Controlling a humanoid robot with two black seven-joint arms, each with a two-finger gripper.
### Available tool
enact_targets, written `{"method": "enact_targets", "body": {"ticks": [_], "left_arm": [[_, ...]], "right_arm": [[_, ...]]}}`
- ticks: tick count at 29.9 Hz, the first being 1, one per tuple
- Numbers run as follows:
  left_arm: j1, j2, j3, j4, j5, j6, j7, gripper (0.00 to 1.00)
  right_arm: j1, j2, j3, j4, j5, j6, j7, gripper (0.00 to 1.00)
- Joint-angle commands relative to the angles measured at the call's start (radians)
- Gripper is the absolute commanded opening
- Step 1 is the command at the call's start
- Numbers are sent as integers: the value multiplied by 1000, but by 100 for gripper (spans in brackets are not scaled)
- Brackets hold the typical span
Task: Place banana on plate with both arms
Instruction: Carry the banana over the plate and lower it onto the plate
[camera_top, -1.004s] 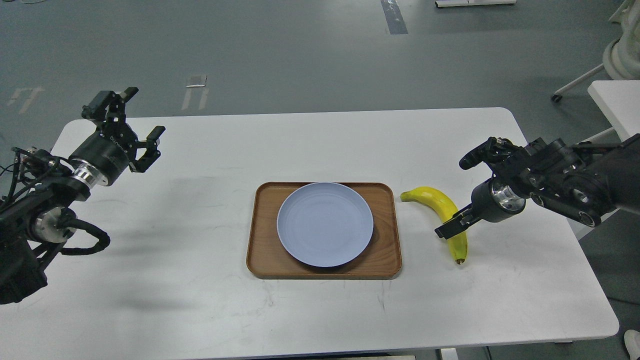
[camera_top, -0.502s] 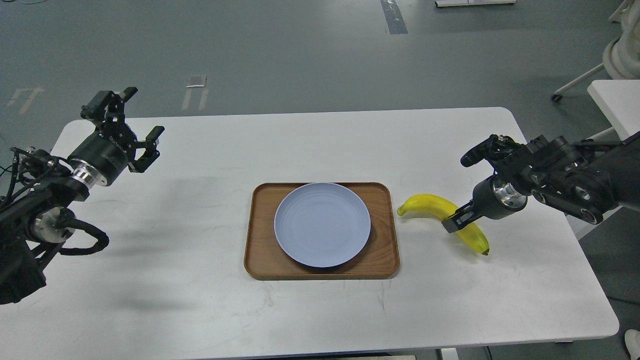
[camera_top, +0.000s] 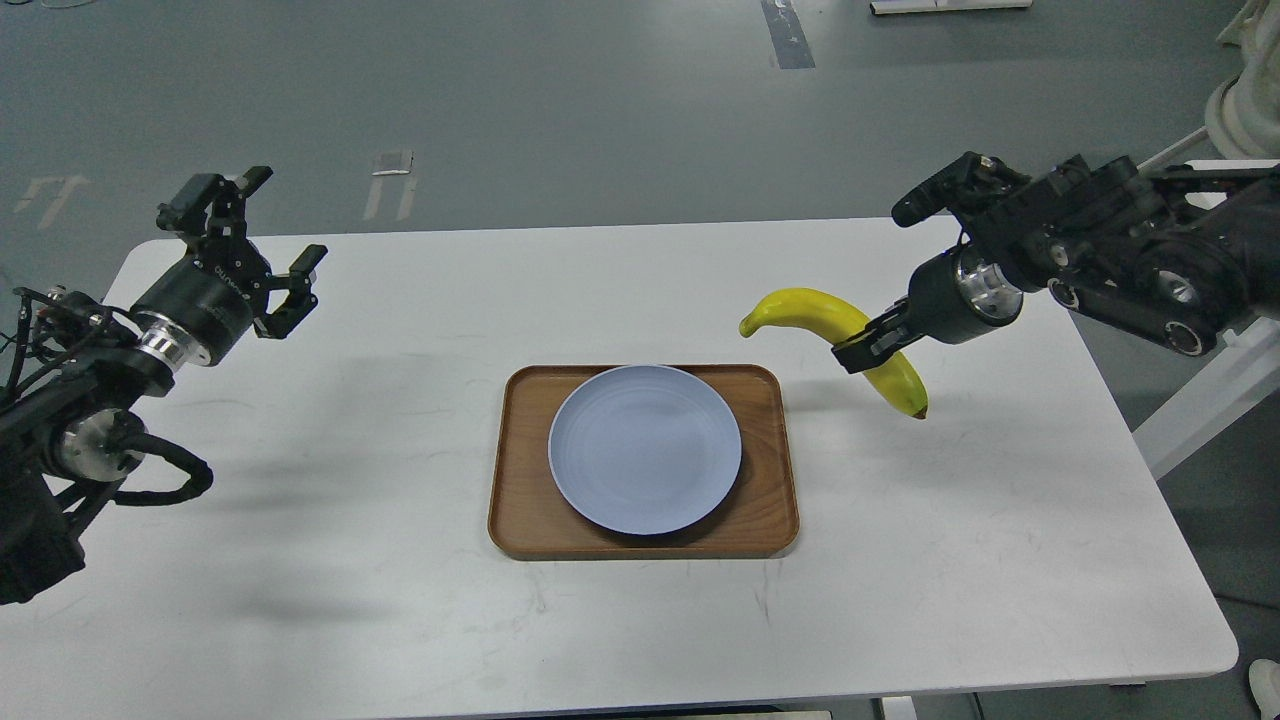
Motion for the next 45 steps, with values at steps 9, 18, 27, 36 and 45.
{"method": "enact_targets", "body": {"ticks": [9,18,27,36,45], "left_arm": [[0,32,-2,-26,0,0,0,98],[0,30,0,-26,0,0,0,98],[1,32,0,-26,0,0,0,98],[0,33,0,-26,0,0,0,98],[-6,18,0,-24,0,0,0,98]], "right_arm": [[-30,293,-64,-120,121,0,0,10],[-59,386,-96,-189,193,0,0,14],[-67,402,-94,-232,262,0,0,87],[-67,364,-50,-262,320,0,0,99],[-200,140,256,-302,722,0,0,100]]}}
